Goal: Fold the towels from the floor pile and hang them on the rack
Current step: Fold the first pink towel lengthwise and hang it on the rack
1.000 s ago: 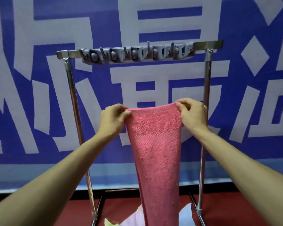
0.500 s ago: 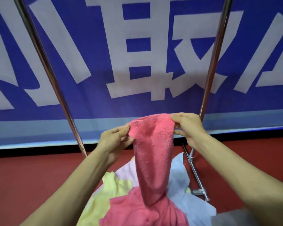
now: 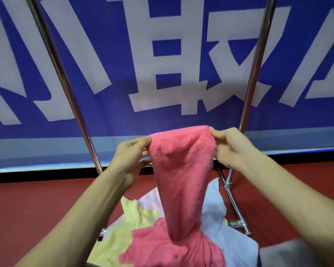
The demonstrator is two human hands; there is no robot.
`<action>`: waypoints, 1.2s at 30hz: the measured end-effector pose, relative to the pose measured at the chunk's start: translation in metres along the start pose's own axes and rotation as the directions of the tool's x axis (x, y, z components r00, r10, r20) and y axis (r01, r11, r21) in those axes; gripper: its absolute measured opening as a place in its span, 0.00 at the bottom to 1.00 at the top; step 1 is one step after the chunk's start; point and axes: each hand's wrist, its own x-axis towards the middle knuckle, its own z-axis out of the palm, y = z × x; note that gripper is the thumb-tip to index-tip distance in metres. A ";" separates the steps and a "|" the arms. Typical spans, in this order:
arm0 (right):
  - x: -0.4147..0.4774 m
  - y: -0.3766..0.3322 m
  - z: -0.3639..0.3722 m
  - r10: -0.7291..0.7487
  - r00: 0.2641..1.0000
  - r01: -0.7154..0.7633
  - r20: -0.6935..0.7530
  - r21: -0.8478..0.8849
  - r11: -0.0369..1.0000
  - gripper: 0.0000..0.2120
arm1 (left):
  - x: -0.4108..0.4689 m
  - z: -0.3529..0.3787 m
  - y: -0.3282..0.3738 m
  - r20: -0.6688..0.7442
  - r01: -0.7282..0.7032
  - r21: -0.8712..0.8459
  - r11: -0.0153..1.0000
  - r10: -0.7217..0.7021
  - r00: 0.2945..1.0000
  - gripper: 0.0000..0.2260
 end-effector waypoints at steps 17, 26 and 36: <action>-0.036 0.038 0.028 -0.256 0.965 0.258 0.063 -0.419 0.870 0.05 | -0.027 0.015 -0.014 0.045 0.008 -0.160 0.987 0.000 0.999 0.09; -0.043 0.052 0.034 -0.265 0.961 0.275 0.084 -0.438 0.856 0.06 | -0.035 0.019 -0.022 0.061 -0.161 0.048 0.986 0.158 0.986 0.03; -0.035 0.050 0.027 -0.347 0.936 0.330 0.064 -0.502 0.799 0.10 | -0.034 0.013 -0.025 0.227 -0.253 0.277 0.927 0.193 0.955 0.34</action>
